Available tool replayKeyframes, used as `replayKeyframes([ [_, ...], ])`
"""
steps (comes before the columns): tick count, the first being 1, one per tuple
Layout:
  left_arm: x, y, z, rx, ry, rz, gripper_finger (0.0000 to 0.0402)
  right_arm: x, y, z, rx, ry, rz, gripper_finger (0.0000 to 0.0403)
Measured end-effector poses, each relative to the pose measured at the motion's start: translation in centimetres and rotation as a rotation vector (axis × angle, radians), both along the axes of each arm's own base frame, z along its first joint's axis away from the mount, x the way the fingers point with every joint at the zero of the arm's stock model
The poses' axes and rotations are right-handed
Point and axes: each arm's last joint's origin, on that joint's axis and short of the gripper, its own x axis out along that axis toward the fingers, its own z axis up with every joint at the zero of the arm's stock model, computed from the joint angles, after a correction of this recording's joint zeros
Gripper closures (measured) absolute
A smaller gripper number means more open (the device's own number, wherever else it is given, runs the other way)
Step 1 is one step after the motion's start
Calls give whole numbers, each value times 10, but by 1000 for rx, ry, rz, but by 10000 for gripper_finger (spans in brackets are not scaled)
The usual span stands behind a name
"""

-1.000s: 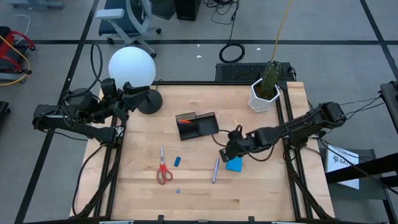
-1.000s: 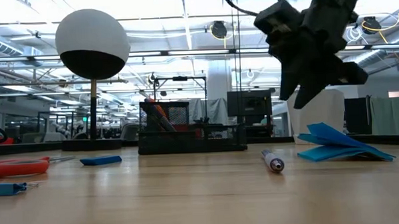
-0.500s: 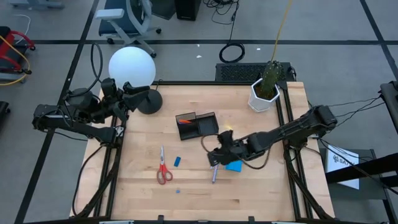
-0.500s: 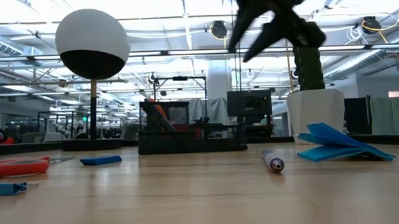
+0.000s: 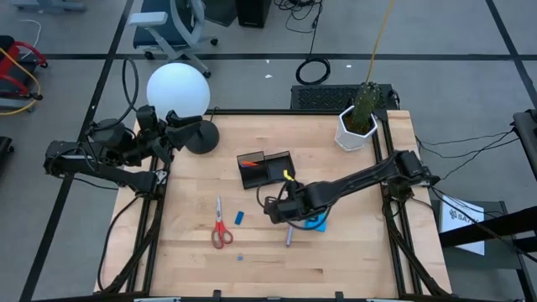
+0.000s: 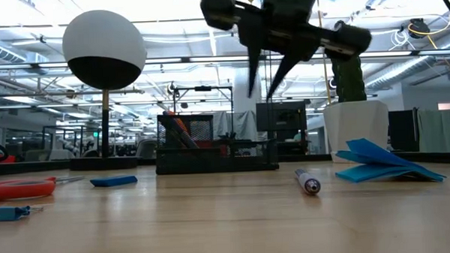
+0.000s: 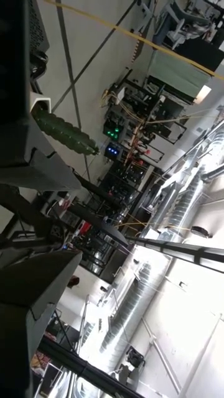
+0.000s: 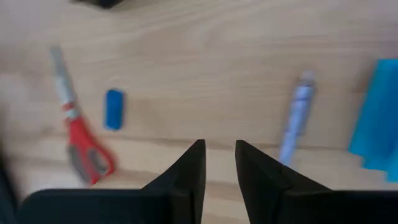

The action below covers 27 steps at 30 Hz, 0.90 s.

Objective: Pick and place office supplies into organizer
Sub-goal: Put the purple pen into the black desk organizer

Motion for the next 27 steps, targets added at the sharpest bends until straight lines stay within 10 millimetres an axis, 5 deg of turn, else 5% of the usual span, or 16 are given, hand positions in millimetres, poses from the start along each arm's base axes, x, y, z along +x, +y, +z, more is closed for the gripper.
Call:
replayKeyframes([
  [15,0,0,0,0,0,0,231,-4,13,7,-15,70,37,345],
  [27,0,0,0,0,-1,-1,231,3,26,-28,96,199,97,342],
])
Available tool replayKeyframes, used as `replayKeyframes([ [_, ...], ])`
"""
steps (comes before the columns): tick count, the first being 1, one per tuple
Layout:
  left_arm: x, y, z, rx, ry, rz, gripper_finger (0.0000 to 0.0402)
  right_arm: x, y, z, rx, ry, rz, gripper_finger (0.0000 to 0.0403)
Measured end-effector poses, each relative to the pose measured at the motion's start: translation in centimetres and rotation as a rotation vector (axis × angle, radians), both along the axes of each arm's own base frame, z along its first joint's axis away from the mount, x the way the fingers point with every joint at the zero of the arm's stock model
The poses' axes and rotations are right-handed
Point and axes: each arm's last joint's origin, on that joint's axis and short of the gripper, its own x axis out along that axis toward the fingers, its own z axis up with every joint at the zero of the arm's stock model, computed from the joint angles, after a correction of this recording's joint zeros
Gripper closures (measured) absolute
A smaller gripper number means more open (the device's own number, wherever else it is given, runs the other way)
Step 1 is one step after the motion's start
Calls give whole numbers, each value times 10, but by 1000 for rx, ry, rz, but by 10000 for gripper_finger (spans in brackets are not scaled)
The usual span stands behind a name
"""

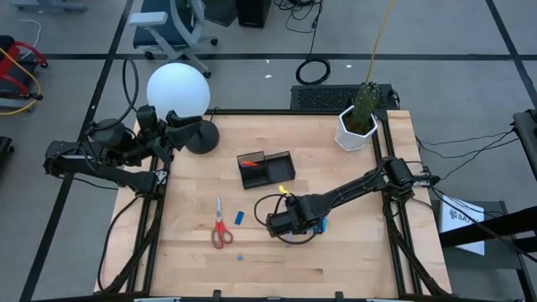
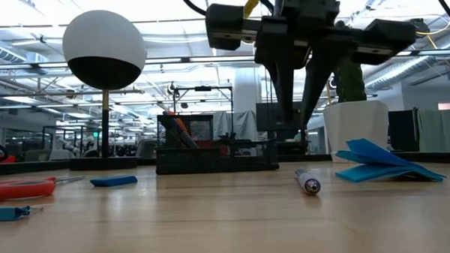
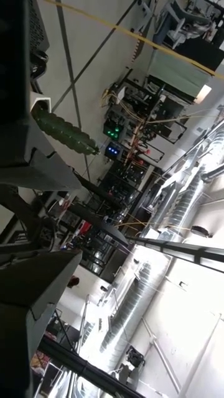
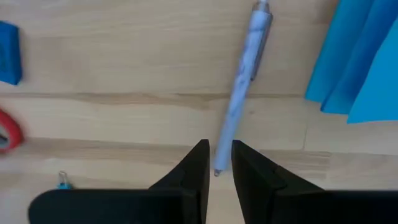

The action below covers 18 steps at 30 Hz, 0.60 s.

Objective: Pick and place office supplies into organizer
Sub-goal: Put the purple pen into the black desk organizer

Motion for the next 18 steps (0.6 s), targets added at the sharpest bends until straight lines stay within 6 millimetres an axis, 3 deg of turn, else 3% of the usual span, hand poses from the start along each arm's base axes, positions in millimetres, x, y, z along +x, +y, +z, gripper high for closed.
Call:
replayKeyframes([
  [10,0,0,0,0,0,1,231,1,0,-9,3,34,20,344],
  [18,0,0,0,0,0,0,231,9,3,-39,24,75,34,344],
])
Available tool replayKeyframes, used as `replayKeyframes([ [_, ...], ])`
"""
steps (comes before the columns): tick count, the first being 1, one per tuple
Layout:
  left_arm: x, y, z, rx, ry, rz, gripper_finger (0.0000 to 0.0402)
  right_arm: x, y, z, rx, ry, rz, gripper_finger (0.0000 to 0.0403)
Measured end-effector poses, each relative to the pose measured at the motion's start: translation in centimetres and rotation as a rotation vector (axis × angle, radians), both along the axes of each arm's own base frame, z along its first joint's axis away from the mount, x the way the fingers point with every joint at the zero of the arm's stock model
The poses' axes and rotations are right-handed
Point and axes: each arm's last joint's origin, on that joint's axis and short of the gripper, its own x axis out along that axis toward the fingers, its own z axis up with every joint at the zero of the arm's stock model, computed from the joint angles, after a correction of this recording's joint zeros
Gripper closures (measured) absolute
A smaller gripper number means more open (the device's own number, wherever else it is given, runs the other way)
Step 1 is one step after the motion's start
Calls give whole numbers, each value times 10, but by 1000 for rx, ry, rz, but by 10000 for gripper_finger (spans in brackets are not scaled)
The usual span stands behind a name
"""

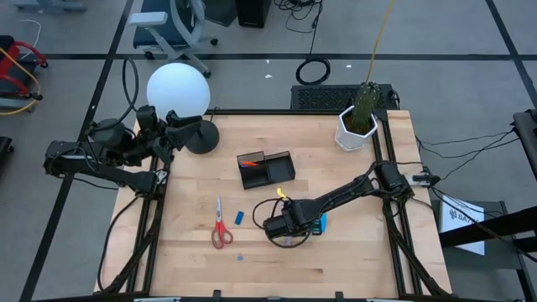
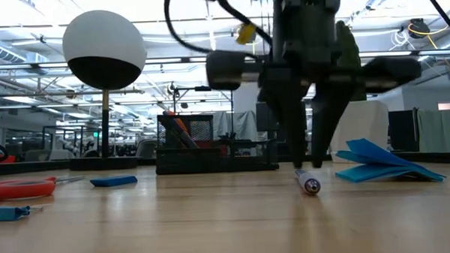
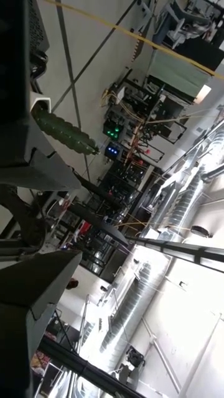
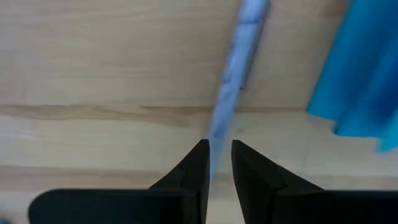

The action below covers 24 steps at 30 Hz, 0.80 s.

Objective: Pick and place office supplies into organizer
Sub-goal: Put the purple pen into the black desk organizer

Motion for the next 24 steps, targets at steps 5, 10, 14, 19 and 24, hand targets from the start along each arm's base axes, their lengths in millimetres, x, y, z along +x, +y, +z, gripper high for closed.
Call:
replayKeyframes([
  [5,0,0,0,0,0,1,231,8,-2,-12,53,-5,16,344],
  [10,0,0,0,0,0,0,231,10,-1,-19,74,6,32,344],
  [14,0,0,0,0,0,0,231,11,-3,-22,70,13,38,344],
  [19,0,0,0,0,1,0,231,12,-4,-24,78,16,71,348],
  [24,0,0,0,0,0,0,231,12,-5,-25,87,18,84,380],
])
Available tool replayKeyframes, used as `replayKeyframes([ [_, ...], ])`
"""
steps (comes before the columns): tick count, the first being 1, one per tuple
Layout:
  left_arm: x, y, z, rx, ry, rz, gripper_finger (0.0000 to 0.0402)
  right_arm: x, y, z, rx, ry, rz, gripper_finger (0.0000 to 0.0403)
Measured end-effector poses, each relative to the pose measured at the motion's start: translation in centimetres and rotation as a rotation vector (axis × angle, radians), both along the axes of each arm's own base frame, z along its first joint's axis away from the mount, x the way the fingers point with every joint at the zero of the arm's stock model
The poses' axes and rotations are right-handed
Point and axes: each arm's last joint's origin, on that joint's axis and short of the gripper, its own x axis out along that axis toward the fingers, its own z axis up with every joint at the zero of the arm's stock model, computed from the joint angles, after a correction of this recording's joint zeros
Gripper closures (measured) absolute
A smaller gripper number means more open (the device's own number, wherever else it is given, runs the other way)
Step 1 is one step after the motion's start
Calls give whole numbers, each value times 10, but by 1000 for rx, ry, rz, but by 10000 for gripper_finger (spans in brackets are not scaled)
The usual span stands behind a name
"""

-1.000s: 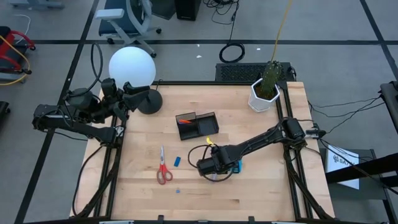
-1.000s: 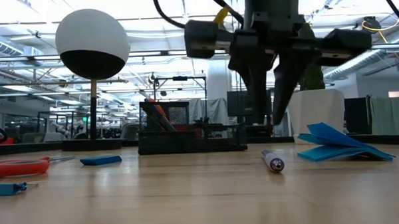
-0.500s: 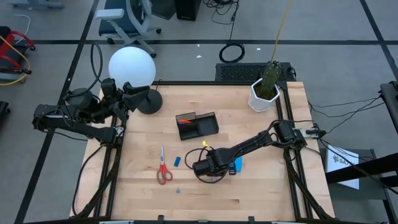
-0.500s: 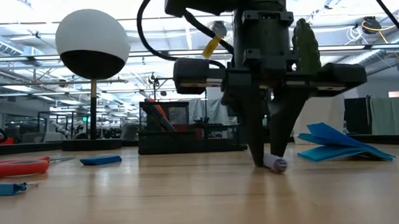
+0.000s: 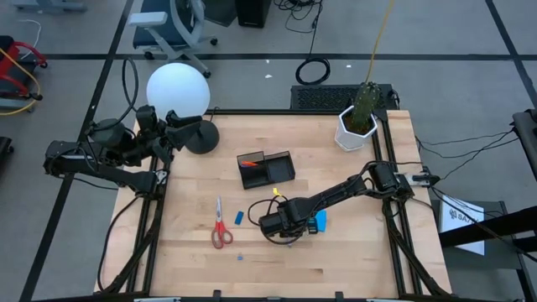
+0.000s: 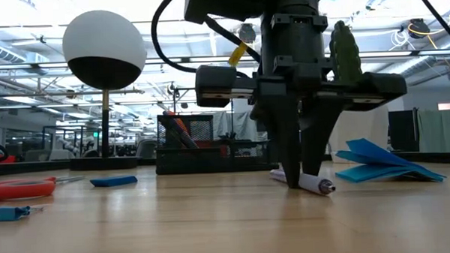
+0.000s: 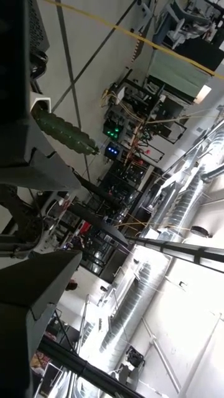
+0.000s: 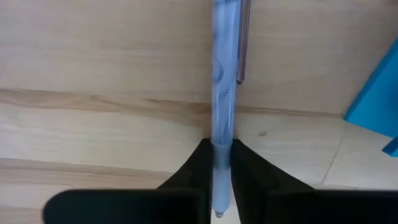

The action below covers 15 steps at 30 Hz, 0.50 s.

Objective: Pick and place office supplies into organizer
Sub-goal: Put the purple pen into the black desk organizer

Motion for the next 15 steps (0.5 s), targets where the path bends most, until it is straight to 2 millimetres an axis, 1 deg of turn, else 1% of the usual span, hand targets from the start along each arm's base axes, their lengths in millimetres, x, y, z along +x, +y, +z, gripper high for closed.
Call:
replayKeyframes([
  [6,0,0,0,0,0,0,231,0,0,0,0,-5,21,384],
  [11,0,0,0,0,0,0,231,-1,0,7,-16,-34,54,384],
  [15,0,0,0,0,0,0,231,-2,-1,17,-56,-85,116,384],
])
